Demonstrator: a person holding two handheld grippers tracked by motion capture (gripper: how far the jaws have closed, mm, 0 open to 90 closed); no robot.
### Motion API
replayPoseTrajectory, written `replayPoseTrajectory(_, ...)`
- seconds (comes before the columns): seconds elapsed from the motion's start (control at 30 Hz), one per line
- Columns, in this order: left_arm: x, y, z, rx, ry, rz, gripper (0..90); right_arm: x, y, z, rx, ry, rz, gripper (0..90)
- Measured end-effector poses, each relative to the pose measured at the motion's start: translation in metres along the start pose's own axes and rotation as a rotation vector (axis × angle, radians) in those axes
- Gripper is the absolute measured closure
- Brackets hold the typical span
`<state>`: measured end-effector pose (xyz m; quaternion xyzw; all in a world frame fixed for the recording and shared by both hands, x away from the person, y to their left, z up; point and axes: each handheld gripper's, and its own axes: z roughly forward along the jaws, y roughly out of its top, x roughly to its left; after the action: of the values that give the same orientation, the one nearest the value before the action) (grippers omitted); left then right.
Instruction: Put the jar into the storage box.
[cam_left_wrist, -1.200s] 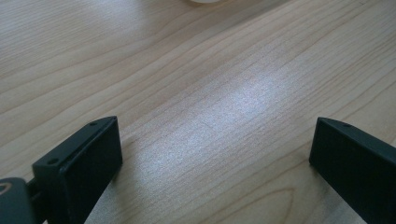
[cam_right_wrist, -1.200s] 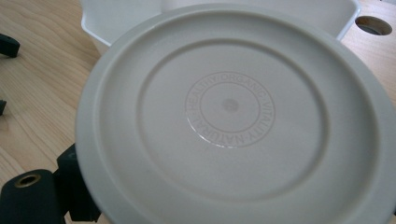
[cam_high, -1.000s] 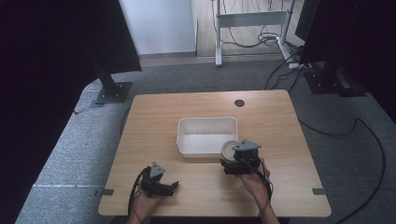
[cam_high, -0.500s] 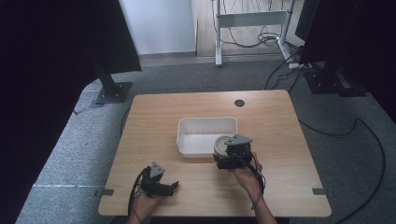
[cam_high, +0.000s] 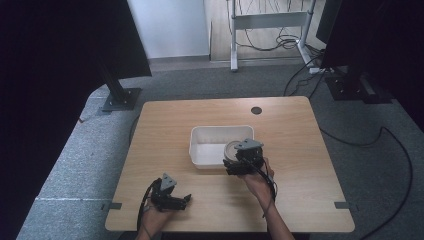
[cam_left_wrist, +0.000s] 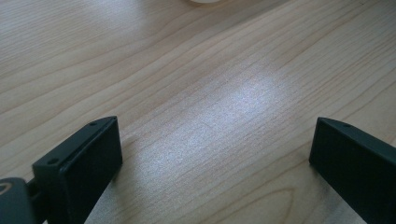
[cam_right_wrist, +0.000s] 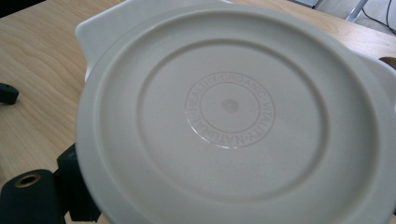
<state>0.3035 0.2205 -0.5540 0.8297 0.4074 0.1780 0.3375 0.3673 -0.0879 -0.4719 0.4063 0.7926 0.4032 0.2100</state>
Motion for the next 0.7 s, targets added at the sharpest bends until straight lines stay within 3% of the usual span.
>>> replayPoseTrajectory(0.7,0.0,0.0,0.0,-0.001,0.0,0.001,2.1,-0.002,0.013,0.026,-0.02,-0.019,0.016,9.2)
